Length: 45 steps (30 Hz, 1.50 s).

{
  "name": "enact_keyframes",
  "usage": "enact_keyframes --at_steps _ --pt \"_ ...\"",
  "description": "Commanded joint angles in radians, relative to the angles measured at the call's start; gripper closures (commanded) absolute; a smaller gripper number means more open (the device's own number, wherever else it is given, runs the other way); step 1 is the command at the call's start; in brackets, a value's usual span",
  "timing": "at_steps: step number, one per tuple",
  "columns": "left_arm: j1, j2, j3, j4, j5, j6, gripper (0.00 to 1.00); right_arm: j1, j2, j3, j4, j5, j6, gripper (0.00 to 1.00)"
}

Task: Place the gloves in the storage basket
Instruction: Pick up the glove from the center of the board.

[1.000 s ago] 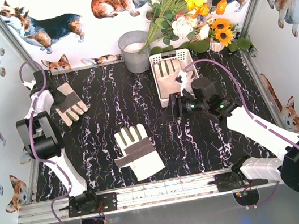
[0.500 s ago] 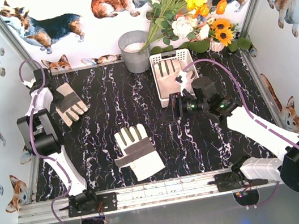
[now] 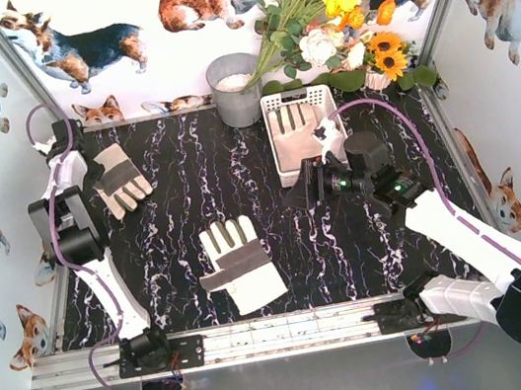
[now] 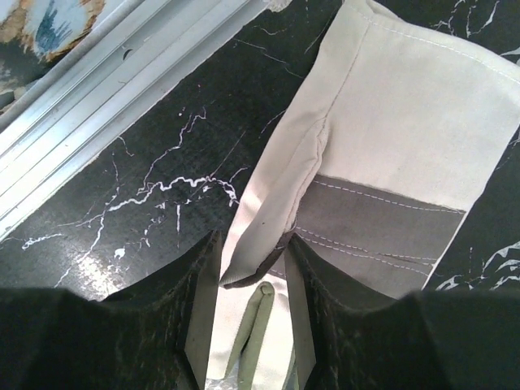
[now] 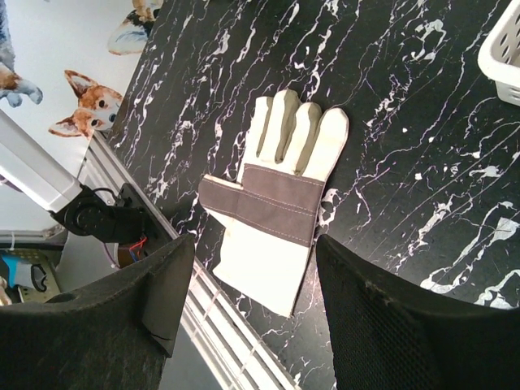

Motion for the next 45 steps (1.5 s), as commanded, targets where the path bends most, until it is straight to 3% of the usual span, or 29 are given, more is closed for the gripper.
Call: enact_keyframes --at_steps 1,5,9,15,20,24,32,35,40,45 --pt "0.029 0.002 0.010 0.016 0.031 0.024 0.68 -0.004 -0.003 0.009 0.089 -0.026 0.017 0.37" --pt "0.036 0.006 0.011 0.035 0.053 0.060 0.79 -0.004 0.006 0.015 0.101 -0.027 0.021 0.37" --pt "0.047 -0.004 0.001 0.059 0.082 0.086 1.00 -0.004 -0.004 0.016 0.083 -0.013 0.016 0.37" --pt "0.058 -0.065 -0.046 0.107 0.218 0.107 1.00 -0.005 -0.027 0.012 0.051 0.010 0.016 0.37" --pt "0.054 -0.213 -0.153 0.164 0.436 0.130 1.00 -0.006 -0.024 0.037 0.029 0.006 0.010 0.37" --pt "0.013 -0.334 -0.224 0.116 0.556 0.204 1.00 -0.007 -0.005 0.084 -0.005 -0.014 -0.037 0.37" --pt "-0.203 -0.577 -0.333 -0.087 0.677 0.514 1.00 -0.009 0.038 0.219 -0.057 -0.107 -0.165 0.37" --pt "-0.309 -0.663 -0.385 -0.122 0.748 0.590 1.00 -0.009 0.066 0.263 -0.030 -0.156 -0.191 0.32" --pt "-0.478 -0.787 -0.457 -0.135 0.864 0.623 1.00 -0.012 0.089 0.304 0.022 -0.262 -0.209 0.22" --pt "-0.644 -0.862 -0.486 -0.147 0.968 0.578 1.00 -0.023 0.088 0.295 0.005 -0.239 -0.262 0.18"
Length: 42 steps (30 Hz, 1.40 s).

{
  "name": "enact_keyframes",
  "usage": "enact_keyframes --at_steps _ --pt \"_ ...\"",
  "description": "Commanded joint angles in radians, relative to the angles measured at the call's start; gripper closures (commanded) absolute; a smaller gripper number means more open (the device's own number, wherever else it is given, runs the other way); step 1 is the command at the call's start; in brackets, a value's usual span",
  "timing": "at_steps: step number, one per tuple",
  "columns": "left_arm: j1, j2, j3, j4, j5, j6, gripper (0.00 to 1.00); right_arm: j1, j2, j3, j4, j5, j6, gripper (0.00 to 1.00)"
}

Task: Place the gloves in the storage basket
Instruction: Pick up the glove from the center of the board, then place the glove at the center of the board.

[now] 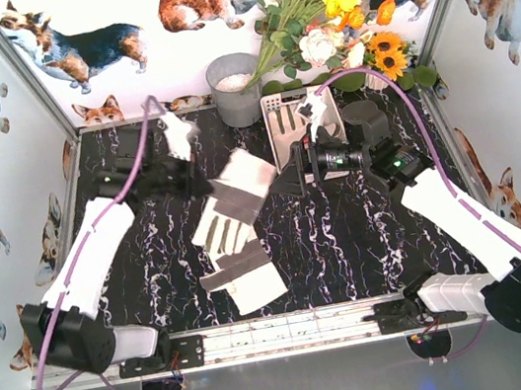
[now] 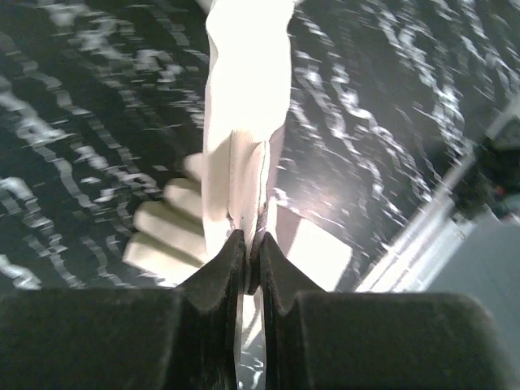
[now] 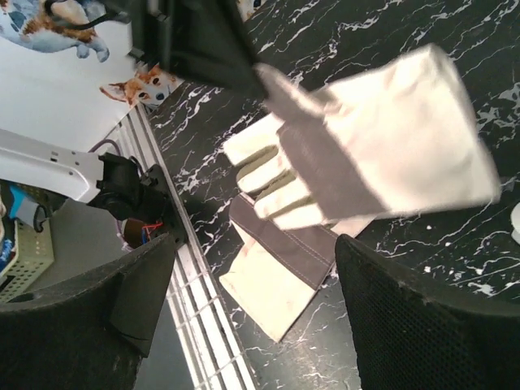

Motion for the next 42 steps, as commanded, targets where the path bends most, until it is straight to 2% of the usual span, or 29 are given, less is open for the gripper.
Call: enact_keyframes --at_steps 1,3,6,14,20,29,33,38,40,42 --pt "-0.129 -0.066 -0.015 -0.020 0.131 -0.008 1.00 -0.020 -0.013 0.032 0.040 -0.023 -0.075 0.17" --pt "-0.194 -0.085 -0.019 -0.028 0.154 -0.030 1.00 -0.029 -0.027 0.031 0.030 -0.021 -0.095 0.16" --pt "-0.288 -0.107 -0.022 -0.040 0.180 -0.063 1.00 -0.035 -0.045 0.029 0.025 -0.038 -0.129 0.08" --pt "-0.414 -0.110 -0.007 -0.061 0.231 -0.136 1.00 -0.034 -0.156 -0.061 0.071 -0.256 -0.298 0.07" --pt "-0.453 -0.096 0.040 -0.070 0.261 -0.149 1.00 -0.008 -0.139 -0.036 -0.116 -0.410 -0.410 0.08" --pt "-0.458 -0.083 0.079 -0.090 0.299 -0.146 1.00 0.115 -0.092 -0.005 -0.309 -0.320 -0.591 0.09" --pt "-0.462 -0.078 0.091 -0.096 0.314 -0.145 1.00 0.171 -0.064 -0.005 -0.331 -0.222 -0.651 0.09" --pt "-0.465 -0.076 0.095 -0.117 0.315 -0.134 1.00 0.208 -0.012 0.004 -0.329 -0.213 -0.657 0.11" --pt "-0.465 -0.078 0.098 -0.120 0.310 -0.132 1.00 0.221 -0.008 -0.002 -0.323 -0.208 -0.657 0.17" --pt "-0.465 -0.083 0.098 -0.123 0.295 -0.127 1.00 0.224 -0.009 -0.008 -0.322 -0.201 -0.652 0.29"
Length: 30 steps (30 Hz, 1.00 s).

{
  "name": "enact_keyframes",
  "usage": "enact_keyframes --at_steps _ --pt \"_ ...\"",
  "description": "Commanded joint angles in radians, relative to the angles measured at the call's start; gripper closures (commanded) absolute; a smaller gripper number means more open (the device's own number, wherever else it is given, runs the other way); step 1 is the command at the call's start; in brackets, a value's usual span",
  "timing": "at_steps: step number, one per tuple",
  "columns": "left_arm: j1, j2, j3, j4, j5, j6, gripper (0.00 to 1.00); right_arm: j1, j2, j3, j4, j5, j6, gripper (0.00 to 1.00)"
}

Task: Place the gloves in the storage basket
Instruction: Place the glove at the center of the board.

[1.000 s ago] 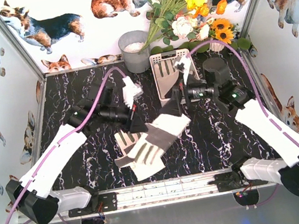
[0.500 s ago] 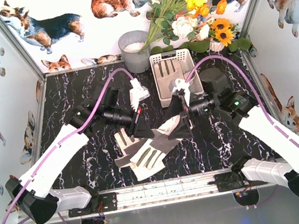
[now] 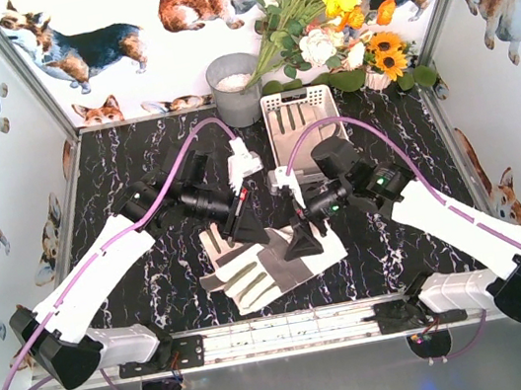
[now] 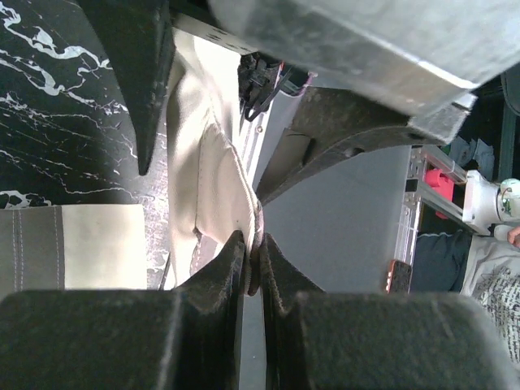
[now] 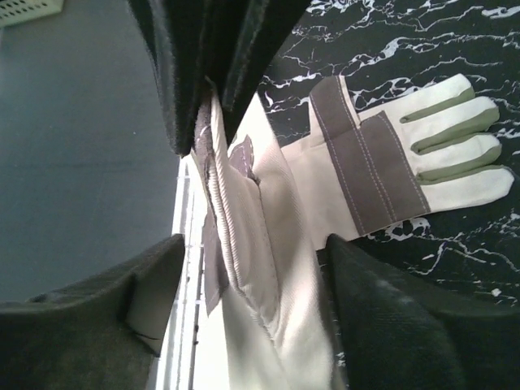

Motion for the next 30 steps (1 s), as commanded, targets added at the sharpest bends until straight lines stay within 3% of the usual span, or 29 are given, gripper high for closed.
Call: enact_keyframes --at_steps 1,7,9,11,14,18,21,25,27,30 --pt "-0.009 -0.008 0.037 -0.004 -0.004 0.013 1.00 0.015 -0.011 0.030 0.017 0.020 -0.018 0.38" --pt "-0.009 -0.006 0.036 -0.014 -0.043 0.018 1.00 0.015 -0.046 -0.013 0.056 0.002 0.046 0.76" --pt "-0.009 0.000 0.040 -0.023 -0.072 0.024 1.00 0.015 -0.070 -0.033 0.096 0.000 0.116 1.00" --pt "-0.009 -0.007 0.040 0.000 -0.115 0.015 0.88 0.015 -0.094 -0.061 0.148 0.013 0.187 1.00" --pt "-0.009 -0.044 0.027 0.062 -0.246 -0.011 0.61 0.015 -0.143 -0.140 0.255 0.119 0.337 1.00" --pt "-0.005 -0.126 -0.030 0.152 -0.504 -0.067 0.23 0.015 -0.247 -0.292 0.428 0.414 0.552 1.00" --pt "0.015 -0.196 -0.117 0.241 -0.637 -0.133 0.03 0.015 -0.329 -0.411 0.567 0.636 0.721 1.00" --pt "0.118 -0.259 -0.208 0.300 -0.667 -0.245 0.00 0.017 -0.371 -0.539 0.699 0.894 0.906 1.00" --pt "0.185 -0.281 -0.264 0.321 -0.645 -0.297 0.00 0.028 -0.378 -0.595 0.745 0.935 0.927 1.00" --pt "0.258 -0.319 -0.330 0.334 -0.632 -0.343 0.00 0.085 -0.363 -0.648 0.783 1.177 0.956 1.00"
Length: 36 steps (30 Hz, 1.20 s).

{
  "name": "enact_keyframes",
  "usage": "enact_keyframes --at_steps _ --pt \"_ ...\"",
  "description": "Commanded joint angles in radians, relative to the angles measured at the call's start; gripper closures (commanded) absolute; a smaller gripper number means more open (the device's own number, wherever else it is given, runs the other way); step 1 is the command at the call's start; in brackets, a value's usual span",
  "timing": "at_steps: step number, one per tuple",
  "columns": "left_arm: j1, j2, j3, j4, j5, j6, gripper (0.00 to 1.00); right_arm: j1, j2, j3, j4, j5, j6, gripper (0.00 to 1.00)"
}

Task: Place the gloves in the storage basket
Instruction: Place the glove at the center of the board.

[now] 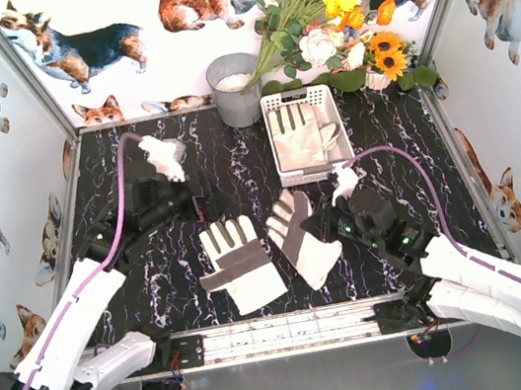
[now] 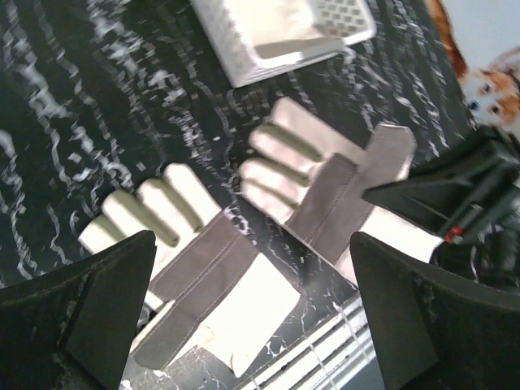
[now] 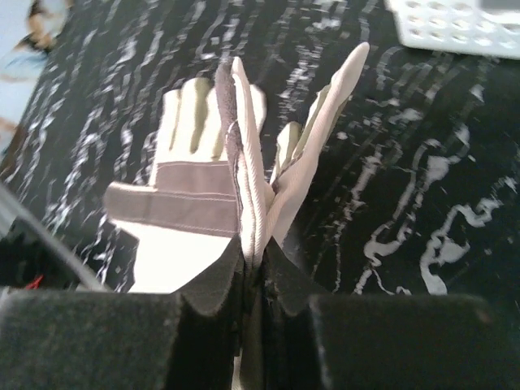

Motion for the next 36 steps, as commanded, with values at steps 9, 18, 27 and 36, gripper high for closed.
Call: enact_keyframes --at_steps 9,18,27,36 --pt "0.117 -0.068 -0.202 0.054 -0.091 -0.229 0.00 0.126 0.161 0.018 -0.021 0.524 0.203 1.00" --pt "0.121 -0.053 -0.240 0.092 -0.081 -0.241 0.00 0.134 0.232 0.051 -0.182 0.463 0.331 0.41" --pt "0.137 -0.071 -0.267 0.052 -0.077 -0.241 0.00 -0.088 0.203 0.173 -0.365 0.346 0.045 0.29" --pt "0.148 -0.101 -0.338 0.054 -0.041 -0.276 0.00 -0.282 0.331 0.184 -0.268 -0.116 -0.029 0.35"
